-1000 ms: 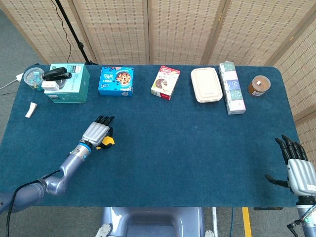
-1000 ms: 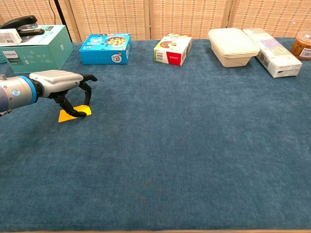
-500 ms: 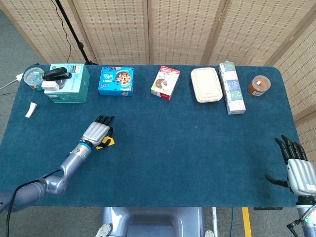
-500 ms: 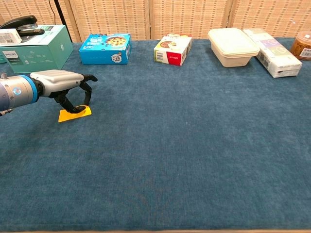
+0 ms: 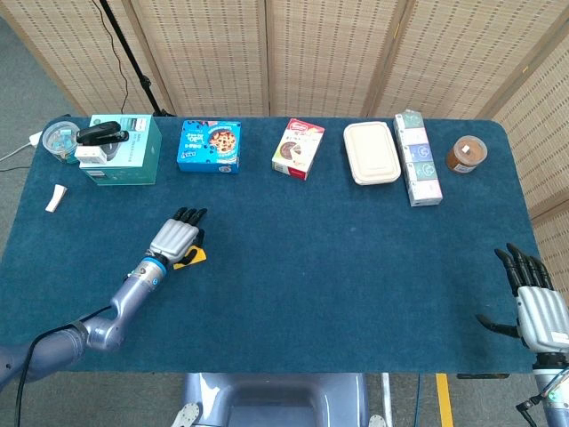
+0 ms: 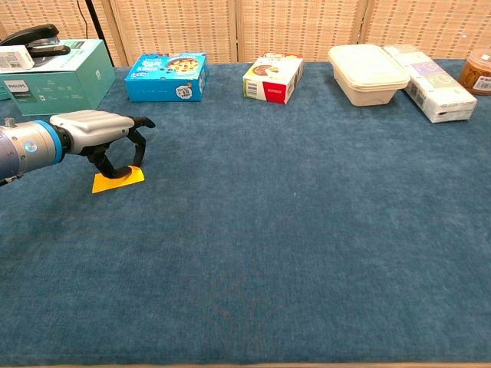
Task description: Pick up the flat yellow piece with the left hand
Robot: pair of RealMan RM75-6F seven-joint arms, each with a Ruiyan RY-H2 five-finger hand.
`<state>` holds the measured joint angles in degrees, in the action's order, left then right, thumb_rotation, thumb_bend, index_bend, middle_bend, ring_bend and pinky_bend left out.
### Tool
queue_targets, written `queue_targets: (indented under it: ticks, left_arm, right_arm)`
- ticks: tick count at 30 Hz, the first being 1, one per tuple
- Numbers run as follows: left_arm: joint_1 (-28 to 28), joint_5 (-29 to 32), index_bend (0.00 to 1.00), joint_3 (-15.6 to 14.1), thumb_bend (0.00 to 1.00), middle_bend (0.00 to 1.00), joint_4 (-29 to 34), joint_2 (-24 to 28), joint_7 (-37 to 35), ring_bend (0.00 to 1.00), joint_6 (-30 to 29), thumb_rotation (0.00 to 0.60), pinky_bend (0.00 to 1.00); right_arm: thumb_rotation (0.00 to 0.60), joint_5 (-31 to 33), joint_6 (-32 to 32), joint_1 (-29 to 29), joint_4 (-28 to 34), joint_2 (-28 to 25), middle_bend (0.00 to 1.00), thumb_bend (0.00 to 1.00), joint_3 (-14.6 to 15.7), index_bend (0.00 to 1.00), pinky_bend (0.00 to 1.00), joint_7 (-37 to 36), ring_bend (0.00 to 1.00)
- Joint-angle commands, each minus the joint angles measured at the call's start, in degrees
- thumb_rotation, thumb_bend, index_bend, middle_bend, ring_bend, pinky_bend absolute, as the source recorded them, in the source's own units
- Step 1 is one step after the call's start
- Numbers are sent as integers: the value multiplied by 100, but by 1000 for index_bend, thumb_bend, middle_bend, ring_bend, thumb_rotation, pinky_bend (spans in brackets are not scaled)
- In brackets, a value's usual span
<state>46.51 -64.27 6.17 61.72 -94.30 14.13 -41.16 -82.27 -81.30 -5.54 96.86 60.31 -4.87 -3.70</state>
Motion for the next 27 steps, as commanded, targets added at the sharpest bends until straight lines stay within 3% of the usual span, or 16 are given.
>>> queue_targets:
  ticks: [1,27]
  left_arm:
    - [-4,-5,531,-5,433,0,-20,-21,11,0,-5,600,0]
    - [-61,-29,652,50,434,0,-98,-129,175,0,-229,600,0]
  right_arm:
    - [600,-2,2,0,1,1,0,0,2,0,0,0,0]
    - [600,-38,-26,11,20,-31,0,0,7,0,0,-60,0]
